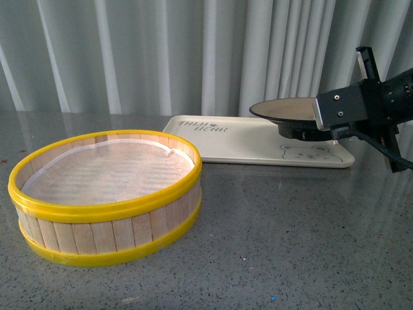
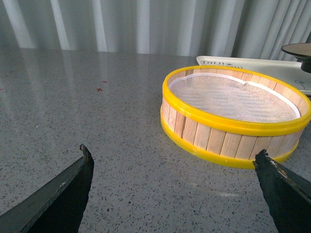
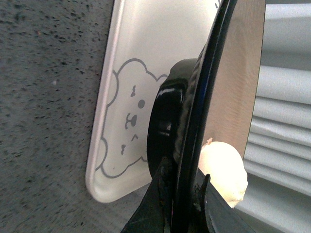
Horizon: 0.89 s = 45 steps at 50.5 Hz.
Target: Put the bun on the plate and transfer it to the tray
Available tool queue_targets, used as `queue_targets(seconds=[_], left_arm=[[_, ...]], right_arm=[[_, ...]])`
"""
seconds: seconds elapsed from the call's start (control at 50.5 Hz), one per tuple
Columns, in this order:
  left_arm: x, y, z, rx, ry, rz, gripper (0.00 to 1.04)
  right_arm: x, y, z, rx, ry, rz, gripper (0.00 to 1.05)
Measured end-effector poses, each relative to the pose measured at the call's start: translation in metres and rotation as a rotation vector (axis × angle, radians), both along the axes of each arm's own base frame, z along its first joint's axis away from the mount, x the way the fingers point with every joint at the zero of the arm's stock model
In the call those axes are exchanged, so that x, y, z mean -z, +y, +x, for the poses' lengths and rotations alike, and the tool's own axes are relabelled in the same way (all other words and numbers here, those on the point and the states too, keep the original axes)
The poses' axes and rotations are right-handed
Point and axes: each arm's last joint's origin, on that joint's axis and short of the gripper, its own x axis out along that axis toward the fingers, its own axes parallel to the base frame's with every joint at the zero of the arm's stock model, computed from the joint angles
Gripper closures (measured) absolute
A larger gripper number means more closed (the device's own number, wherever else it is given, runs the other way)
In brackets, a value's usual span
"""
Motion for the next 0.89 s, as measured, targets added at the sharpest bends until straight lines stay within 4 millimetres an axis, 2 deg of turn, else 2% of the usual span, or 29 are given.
queue_targets(seconds=[0.158, 0.297, 0.634, 0.892], left_arm=[[0.0, 0.0, 0.0, 0.0, 0.0, 0.0, 0.07], [0.0, 0.0, 0.0, 0.0, 0.0, 0.0, 0.07], [0.0, 0.0, 0.0, 0.0, 0.0, 0.0, 0.07], [0.0, 0.0, 0.0, 0.0, 0.0, 0.0, 0.07]], right_arm=[[0.002, 0.003, 0.025, -0.012, -0.008, -0.02, 1.02], [0.003, 0.005, 0.038, -0.018, -0.019, -0.026, 1.02], [0.011, 0.017, 0.057, -0.04, -0.015, -0.016, 1.02], [0.022, 0.036, 0.069, -0.054, 0.001, 0.048, 1.02]])
